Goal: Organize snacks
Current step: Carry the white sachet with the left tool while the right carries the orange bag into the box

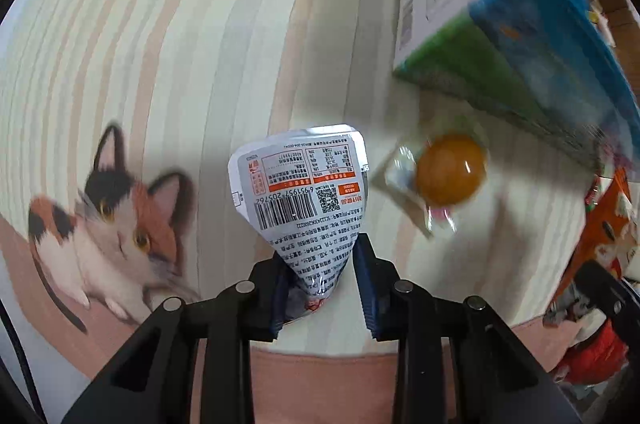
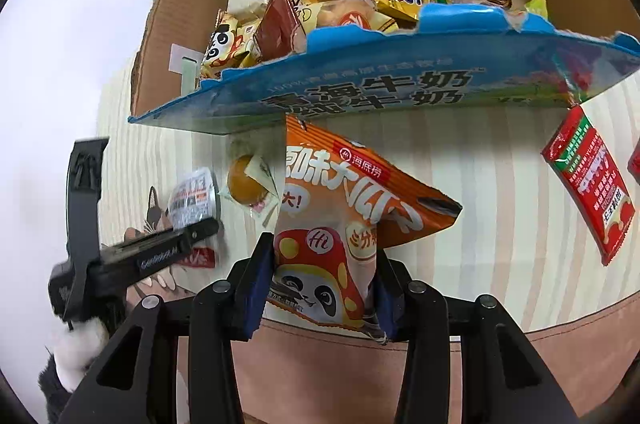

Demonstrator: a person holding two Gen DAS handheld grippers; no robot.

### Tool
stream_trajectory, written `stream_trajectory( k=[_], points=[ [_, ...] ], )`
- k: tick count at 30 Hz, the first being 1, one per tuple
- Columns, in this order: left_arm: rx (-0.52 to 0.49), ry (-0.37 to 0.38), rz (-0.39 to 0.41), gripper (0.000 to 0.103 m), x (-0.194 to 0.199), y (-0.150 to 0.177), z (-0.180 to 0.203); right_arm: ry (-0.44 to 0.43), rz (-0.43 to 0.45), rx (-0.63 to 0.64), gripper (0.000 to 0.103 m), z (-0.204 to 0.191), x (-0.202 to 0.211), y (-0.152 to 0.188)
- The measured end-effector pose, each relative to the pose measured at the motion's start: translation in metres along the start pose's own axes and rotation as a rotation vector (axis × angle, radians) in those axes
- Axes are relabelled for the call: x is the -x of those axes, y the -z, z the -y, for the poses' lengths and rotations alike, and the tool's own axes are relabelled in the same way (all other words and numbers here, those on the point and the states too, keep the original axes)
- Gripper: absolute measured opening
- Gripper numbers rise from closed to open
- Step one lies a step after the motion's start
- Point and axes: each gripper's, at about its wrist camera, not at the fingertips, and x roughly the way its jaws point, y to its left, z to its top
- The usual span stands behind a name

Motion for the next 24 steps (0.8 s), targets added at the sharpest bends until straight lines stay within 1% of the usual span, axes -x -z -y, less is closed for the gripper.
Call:
stream_trajectory(
  k=[3, 7, 10, 12, 15, 17, 19, 21, 24],
  points=[
    [0.023, 0.027, 0.004, 0.027, 0.003, 0.022, 0.002, -0.009, -0.001, 0.003, 0.047, 0.003, 0.005, 0.005],
    [0.049, 0.108, 0.009, 0.027, 0.015, 0.054, 0.013, -0.029, -0.01, 0.004, 0.047, 0.009, 0.013, 0.013],
    [0.035, 0.145, 0.03, 0.027, 0.032, 0.067, 0.028, -0.041, -0.004, 0.005, 0.047, 0.014, 0.027, 0.015],
    [0.021, 0.177, 0.058, 0.027, 0.051, 0.066, 0.04, -0.057, 0.008, 0.003, 0.047, 0.019, 0.041, 0.017],
    [-0.017, 0.211, 0.111, 0.027, 0.083, 0.059, 0.061, -0.076, 0.048, 0.006, 0.047, 0.024, 0.071, 0.014],
    [-0.052, 0.225, 0.147, 0.027, 0.111, 0.041, 0.079, -0.087, 0.08, 0.007, 0.047, 0.026, 0.09, 0.006],
    [-0.081, 0.223, 0.194, 0.027, 0.135, 0.021, 0.091, -0.101, 0.114, 0.008, 0.047, 0.026, 0.109, -0.004],
    [-0.11, 0.21, 0.223, 0.027, 0.156, -0.004, 0.101, -0.11, 0.159, 0.01, 0.047, 0.025, 0.128, -0.019],
    [-0.142, 0.174, 0.247, 0.027, 0.165, -0.035, 0.118, -0.094, 0.211, 0.019, 0.047, 0.024, 0.146, -0.049]
  ],
)
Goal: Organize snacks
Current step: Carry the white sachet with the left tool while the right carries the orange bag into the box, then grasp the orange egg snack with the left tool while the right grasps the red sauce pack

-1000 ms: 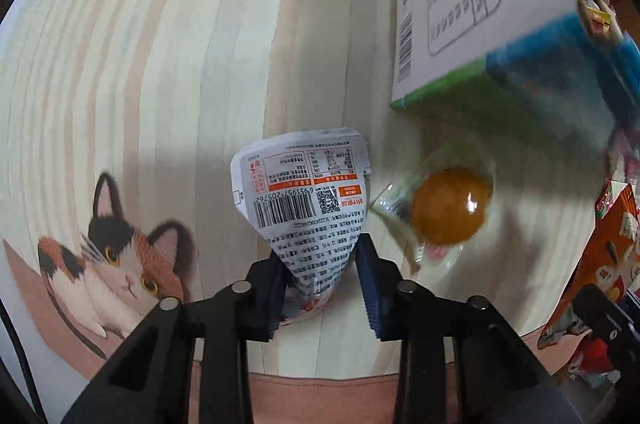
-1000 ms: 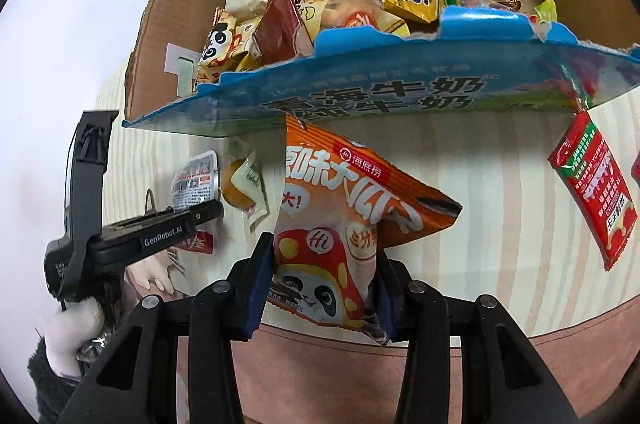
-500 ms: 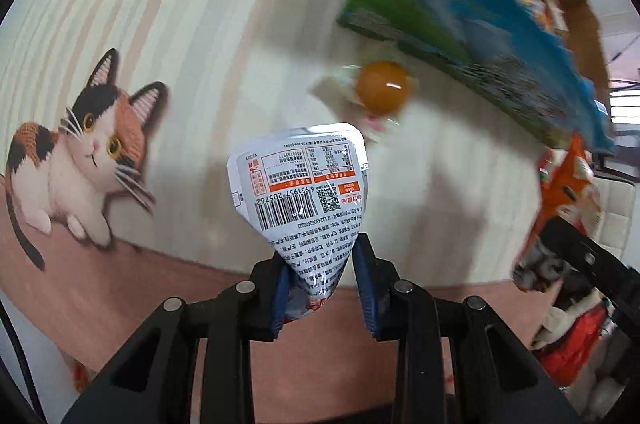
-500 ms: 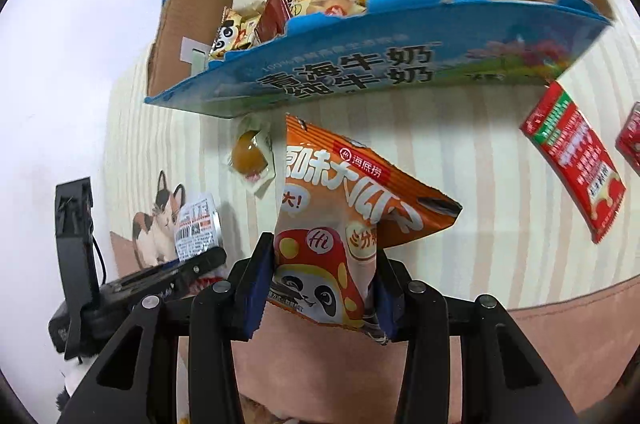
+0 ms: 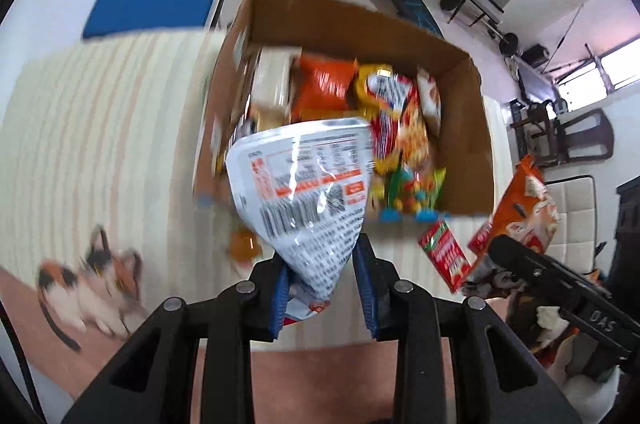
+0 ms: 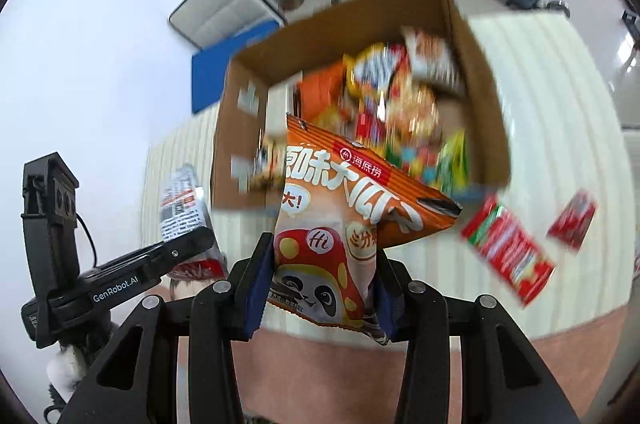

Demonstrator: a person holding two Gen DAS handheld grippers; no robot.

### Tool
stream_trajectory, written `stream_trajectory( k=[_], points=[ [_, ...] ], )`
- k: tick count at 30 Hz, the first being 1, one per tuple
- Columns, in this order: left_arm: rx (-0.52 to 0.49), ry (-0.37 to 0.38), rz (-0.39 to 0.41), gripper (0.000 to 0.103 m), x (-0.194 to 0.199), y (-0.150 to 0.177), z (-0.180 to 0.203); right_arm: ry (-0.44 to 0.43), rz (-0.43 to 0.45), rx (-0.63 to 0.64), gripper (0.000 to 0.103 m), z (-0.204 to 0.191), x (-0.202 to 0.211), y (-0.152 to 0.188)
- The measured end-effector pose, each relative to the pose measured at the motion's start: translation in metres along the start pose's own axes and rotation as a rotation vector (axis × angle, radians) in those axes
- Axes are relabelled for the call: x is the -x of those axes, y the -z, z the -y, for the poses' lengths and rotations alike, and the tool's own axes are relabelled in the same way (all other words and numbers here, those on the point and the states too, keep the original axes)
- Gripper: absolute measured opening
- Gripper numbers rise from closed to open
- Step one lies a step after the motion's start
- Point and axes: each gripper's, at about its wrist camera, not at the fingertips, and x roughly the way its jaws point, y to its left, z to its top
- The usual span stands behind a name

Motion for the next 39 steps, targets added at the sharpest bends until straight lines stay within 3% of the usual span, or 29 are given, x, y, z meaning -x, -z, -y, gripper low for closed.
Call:
stream_trajectory(
  k=[6, 9, 17, 19, 20, 25, 28, 31, 34, 39],
  points=[
    [-0.008, -0.035, -0.049, 0.027, -0.028, -0.055, 0.002, 0.062, 0.02, 0.03, 0.047, -0.003, -0.012, -0.054],
    [0.014, -0.053, -0.103, 0.027, -0.052, -0.065, -0.009, 0.094, 0.0, 0.05, 0.047, -0.005, -0.031, -0.068],
    [0.067, -0.073, -0.174, 0.027, -0.089, -0.062, -0.028, 0.161, -0.149, 0.087, 0.05, -0.008, -0.106, -0.08],
    [0.073, -0.075, -0.186, 0.028, -0.092, -0.058, -0.028, 0.173, -0.19, 0.073, 0.078, -0.007, -0.118, -0.08],
    [0.076, -0.082, -0.192, 0.028, -0.093, -0.057, -0.028, 0.175, -0.201, 0.069, 0.084, -0.005, -0.122, -0.079],
    [0.068, -0.092, -0.192, 0.029, -0.089, -0.052, -0.022, 0.174, -0.173, 0.068, 0.09, -0.001, -0.116, -0.078],
    [0.072, -0.082, -0.145, 0.038, -0.073, -0.051, -0.019, 0.174, -0.141, 0.069, 0.092, 0.001, -0.103, -0.077],
    [0.078, -0.083, -0.072, 0.065, -0.055, -0.049, -0.018, 0.164, -0.111, 0.072, 0.095, 0.002, -0.088, -0.073],
    [0.033, -0.15, 0.019, 0.088, -0.038, -0.044, -0.009, 0.145, -0.052, 0.064, 0.097, 0.005, -0.071, -0.064],
    [0.004, -0.136, 0.059, 0.088, -0.026, -0.022, 0.009, 0.169, 0.036, 0.038, 0.098, 0.029, -0.038, -0.039]
  ],
)
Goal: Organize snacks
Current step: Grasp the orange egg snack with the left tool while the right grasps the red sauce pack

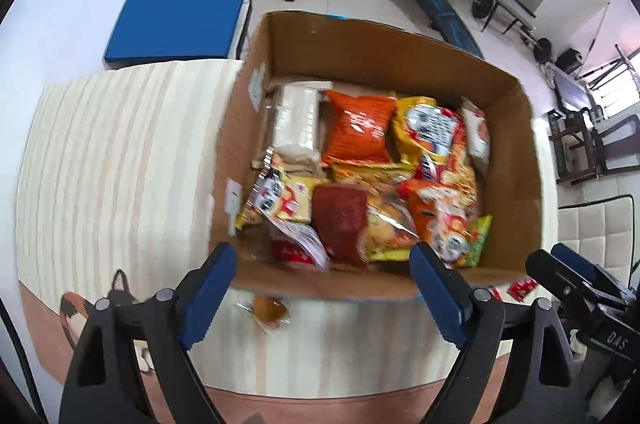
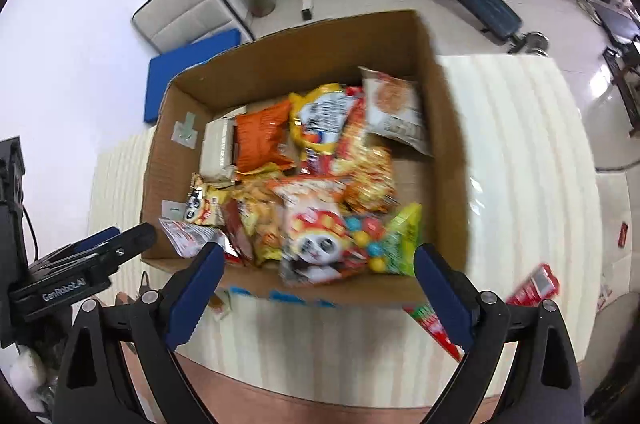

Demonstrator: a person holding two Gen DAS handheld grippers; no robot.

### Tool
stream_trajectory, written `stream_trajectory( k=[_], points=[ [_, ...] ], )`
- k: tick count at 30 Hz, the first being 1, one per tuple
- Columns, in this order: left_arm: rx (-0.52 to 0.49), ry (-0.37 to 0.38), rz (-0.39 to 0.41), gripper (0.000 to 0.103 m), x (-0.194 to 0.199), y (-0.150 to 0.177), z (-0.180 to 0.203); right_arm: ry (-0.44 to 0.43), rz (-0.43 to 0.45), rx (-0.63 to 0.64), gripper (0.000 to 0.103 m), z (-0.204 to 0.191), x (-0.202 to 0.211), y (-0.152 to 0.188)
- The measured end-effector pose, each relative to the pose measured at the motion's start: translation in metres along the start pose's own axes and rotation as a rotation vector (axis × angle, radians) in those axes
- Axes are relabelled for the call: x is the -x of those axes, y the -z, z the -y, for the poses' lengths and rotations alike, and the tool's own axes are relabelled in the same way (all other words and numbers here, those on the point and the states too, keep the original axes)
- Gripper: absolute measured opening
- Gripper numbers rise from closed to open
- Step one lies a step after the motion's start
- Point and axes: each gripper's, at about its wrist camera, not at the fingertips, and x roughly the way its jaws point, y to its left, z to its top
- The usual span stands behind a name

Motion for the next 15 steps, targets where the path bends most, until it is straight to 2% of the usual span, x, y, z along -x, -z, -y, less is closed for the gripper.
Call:
stream_trajectory(
  k=[3, 7, 10, 15],
  points=[
    [-0.013, -0.005, 0.035, 0.089, 0.002, 0.023, 0.015, -0.001, -0.007, -0.051, 0.098, 0.028, 0.011, 0.017],
    [-0.003, -0.004, 0.045, 0.089, -0.008, 0.056, 0.031, 0.075, -0.092, -0.071, 0.098, 0.067, 0.005, 0.042],
    [0.004, -0.013, 0.022, 0.089, -0.023, 0.077, 0.04, 0.124, -0.161, 0.015, 0.098, 0.086, -0.015, 0.059],
    [0.025, -0.014, -0.068, 0.089, -0.054, 0.109, 0.041, 0.211, -0.279, 0.199, 0.097, 0.091, -0.063, 0.074]
  ],
)
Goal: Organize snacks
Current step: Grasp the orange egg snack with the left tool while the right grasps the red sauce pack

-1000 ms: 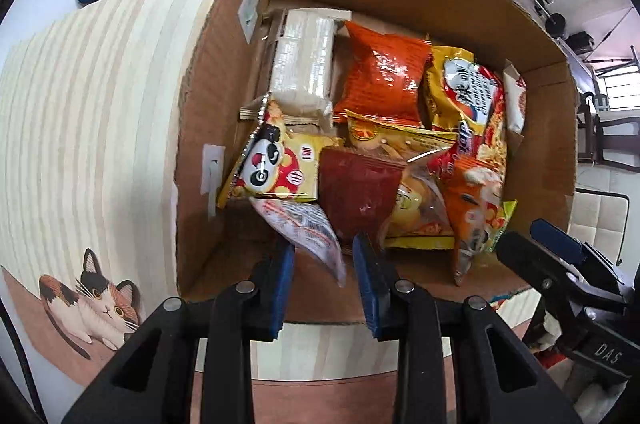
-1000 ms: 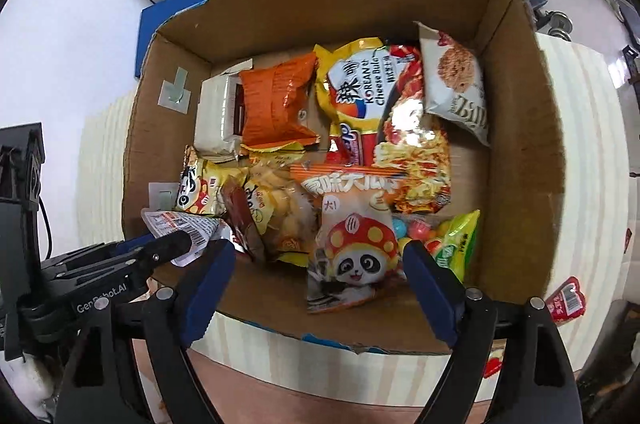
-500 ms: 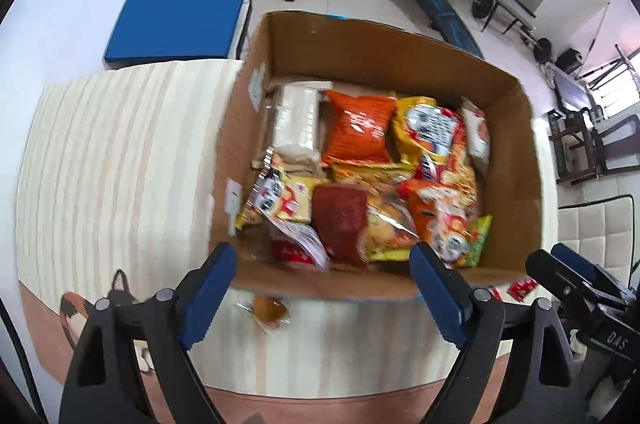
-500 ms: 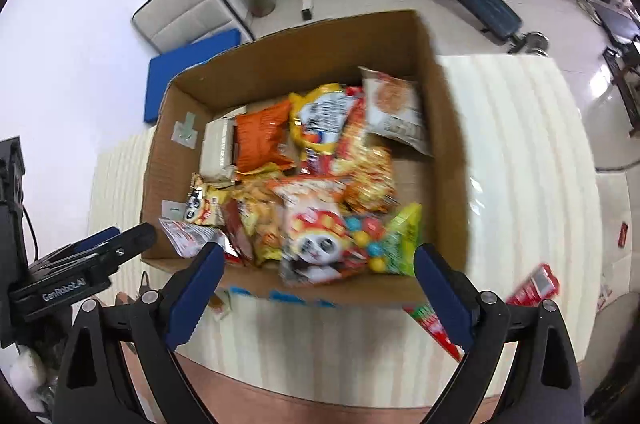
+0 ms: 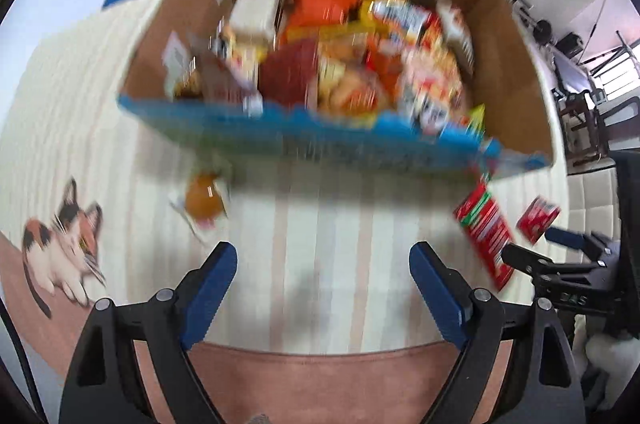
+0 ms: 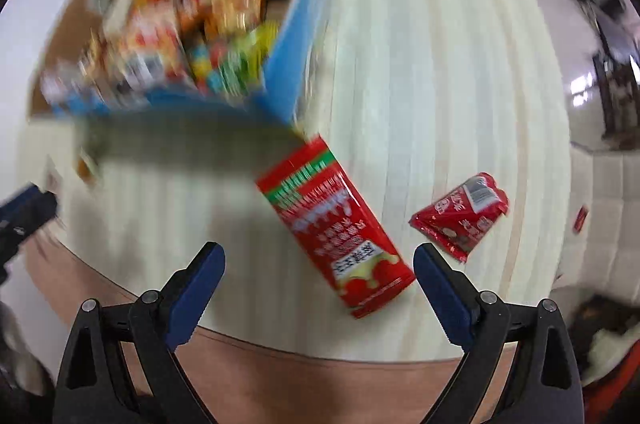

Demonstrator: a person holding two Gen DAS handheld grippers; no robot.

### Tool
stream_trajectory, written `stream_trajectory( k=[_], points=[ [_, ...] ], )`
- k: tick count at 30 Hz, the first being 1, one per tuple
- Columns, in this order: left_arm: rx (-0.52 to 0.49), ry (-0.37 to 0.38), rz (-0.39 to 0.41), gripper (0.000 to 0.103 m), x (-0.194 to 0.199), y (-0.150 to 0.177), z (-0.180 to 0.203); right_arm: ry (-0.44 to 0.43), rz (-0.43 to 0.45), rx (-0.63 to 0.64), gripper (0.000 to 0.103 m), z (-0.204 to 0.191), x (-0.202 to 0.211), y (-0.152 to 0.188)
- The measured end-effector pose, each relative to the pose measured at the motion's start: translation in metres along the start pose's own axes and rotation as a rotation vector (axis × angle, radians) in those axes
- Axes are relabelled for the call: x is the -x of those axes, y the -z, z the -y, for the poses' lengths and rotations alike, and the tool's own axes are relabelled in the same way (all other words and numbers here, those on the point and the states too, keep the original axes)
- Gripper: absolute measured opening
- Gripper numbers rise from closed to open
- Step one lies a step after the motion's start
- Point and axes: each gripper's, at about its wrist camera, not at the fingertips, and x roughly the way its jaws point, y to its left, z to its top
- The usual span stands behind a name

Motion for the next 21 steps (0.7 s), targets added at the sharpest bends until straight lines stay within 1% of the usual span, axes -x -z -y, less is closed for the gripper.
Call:
stream_trajectory(
  k=[3, 6, 7, 9, 11, 12, 13, 15, 17, 19, 21],
  points=[
    [0.009, -0.036, -0.023, 0.089, -0.017, 0.014, -0.004, 0.051, -0.036, 0.088, 0.097, -0.007, -0.024, 0.001],
    [0.032, -0.056, -0.057, 0.089, -0.033, 0.026, -0.009, 0.091, -0.071, 0.095, 0.096, -0.008, -0.045, 0.0],
    [0.043, -0.054, -0.071, 0.089, -0.038, 0.03, -0.012, 0.095, -0.089, 0.07, 0.09, -0.004, -0.051, 0.001],
    [0.062, -0.072, -0.087, 0.088, -0.044, 0.034, -0.019, 0.089, -0.108, 0.012, 0.084, 0.002, -0.059, 0.003],
    [0.074, -0.086, -0.084, 0.088, -0.046, 0.035, -0.028, 0.103, -0.101, -0.059, 0.078, 0.007, -0.059, 0.009],
    [0.076, -0.096, -0.082, 0.088, -0.046, 0.035, -0.032, 0.102, -0.102, -0.088, 0.07, 0.007, -0.057, 0.013],
    [0.079, -0.106, -0.075, 0.088, -0.043, 0.035, -0.04, 0.087, -0.108, -0.133, 0.069, 0.007, -0.056, 0.018],
    [0.081, -0.12, -0.062, 0.088, -0.039, 0.032, -0.052, 0.007, -0.136, -0.208, 0.07, 0.002, -0.055, 0.027],
    [0.081, -0.118, -0.052, 0.088, -0.035, 0.026, -0.067, -0.071, -0.167, -0.251, 0.071, -0.005, -0.057, 0.033],
    [0.085, -0.116, -0.044, 0.088, -0.031, 0.018, -0.081, -0.163, -0.172, -0.282, 0.071, -0.014, -0.057, 0.037],
    [0.085, -0.097, -0.05, 0.088, -0.029, 0.008, -0.096, -0.184, -0.157, -0.31, 0.072, -0.017, -0.054, 0.037]
  ],
)
